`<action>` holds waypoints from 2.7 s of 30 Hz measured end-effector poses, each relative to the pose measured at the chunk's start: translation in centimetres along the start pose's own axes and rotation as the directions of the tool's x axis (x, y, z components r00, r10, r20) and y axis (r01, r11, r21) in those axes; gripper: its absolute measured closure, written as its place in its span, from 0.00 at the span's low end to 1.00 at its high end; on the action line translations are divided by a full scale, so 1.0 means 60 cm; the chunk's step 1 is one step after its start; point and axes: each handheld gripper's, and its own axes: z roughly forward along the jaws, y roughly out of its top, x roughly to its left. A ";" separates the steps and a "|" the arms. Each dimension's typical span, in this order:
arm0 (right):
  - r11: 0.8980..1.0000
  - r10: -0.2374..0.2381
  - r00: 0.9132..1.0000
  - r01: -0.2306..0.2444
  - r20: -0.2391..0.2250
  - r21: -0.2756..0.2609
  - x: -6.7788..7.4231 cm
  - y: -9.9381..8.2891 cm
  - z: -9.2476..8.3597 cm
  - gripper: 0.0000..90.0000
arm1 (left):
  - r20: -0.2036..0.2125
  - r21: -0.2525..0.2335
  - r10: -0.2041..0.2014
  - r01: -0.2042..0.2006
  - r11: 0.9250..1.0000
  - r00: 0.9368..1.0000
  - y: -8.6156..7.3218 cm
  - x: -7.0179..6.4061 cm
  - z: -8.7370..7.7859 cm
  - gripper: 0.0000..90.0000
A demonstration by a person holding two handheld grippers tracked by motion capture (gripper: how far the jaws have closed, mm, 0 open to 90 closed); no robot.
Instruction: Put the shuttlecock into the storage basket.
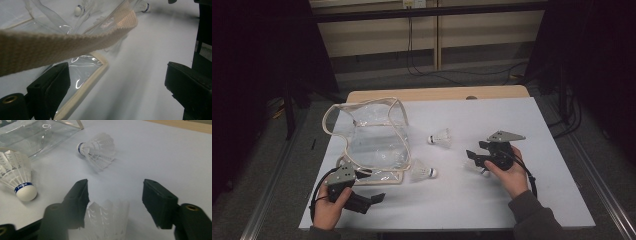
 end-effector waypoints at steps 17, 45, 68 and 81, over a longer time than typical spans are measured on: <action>1.000 0.000 0.998 0.002 -0.065 0.031 -0.003 -0.006 -0.021 0.97 | -0.006 -0.001 0.002 -0.002 1.000 1.000 0.000 -0.001 0.000 0.07; 0.999 -0.048 0.993 0.047 -0.104 -0.008 0.005 -0.003 0.000 0.96 | -0.003 -0.003 0.001 -0.001 1.000 1.000 0.000 0.000 0.002 0.07; 0.997 -0.040 0.999 0.040 -0.002 -0.060 -0.046 -0.018 -0.068 0.86 | -0.002 -0.006 -0.002 0.002 1.000 1.000 0.000 0.000 0.004 0.07; 0.997 -0.032 0.998 0.035 0.048 -0.065 -0.070 -0.032 -0.091 0.77 | -0.003 -0.004 0.001 -0.001 1.000 1.000 0.002 0.001 0.005 0.07</action>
